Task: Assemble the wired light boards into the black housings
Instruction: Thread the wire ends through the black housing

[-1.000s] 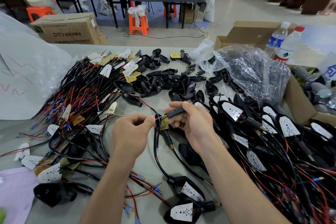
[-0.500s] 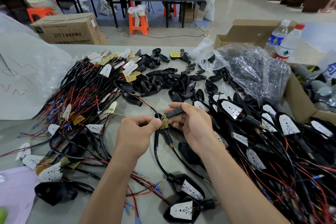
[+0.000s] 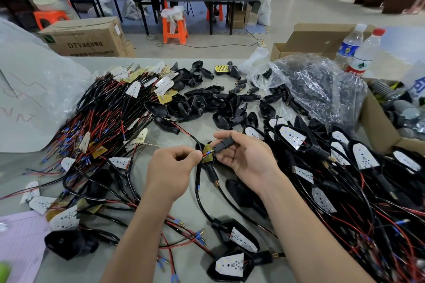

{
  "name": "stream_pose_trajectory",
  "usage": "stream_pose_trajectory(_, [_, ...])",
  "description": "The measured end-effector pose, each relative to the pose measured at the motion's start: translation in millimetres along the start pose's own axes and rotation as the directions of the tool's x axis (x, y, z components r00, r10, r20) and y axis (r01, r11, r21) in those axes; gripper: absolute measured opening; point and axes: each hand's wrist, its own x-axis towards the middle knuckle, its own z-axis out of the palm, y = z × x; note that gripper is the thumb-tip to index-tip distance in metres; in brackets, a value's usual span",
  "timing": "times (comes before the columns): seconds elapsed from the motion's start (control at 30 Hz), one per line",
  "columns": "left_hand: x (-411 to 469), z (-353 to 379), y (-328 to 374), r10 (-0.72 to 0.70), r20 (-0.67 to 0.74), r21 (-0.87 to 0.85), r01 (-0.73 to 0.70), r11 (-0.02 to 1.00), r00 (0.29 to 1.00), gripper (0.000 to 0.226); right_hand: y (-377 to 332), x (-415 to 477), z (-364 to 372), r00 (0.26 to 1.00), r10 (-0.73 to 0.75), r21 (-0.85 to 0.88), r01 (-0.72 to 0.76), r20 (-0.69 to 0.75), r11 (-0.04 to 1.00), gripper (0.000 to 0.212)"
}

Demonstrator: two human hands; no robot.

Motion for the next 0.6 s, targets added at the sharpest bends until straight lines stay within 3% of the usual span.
stream_pose_trajectory(0.23, [-4, 1, 8, 0.091, 0.203, -0.101, -0.072, 0.992, 0.975, 0.021, -6, -3, 6, 0.999, -0.041, -0.05, 0.041, -0.007, 0.998, 0.039])
stream_pose_trajectory(0.47, [-8, 5, 3, 0.086, -0.003, -0.077, -0.086, 0.993, 0.996, 0.014, -4, -5, 9, 0.999, -0.052, -0.086, 0.052, -0.004, 0.995, 0.039])
stream_pose_trajectory(0.6, [-12, 11, 1, 0.097, -0.042, -0.027, -0.098, 0.995, 0.994, 0.024, 0, -6, 6, 1.0, -0.026, -0.032, 0.026, 0.016, 0.999, 0.038])
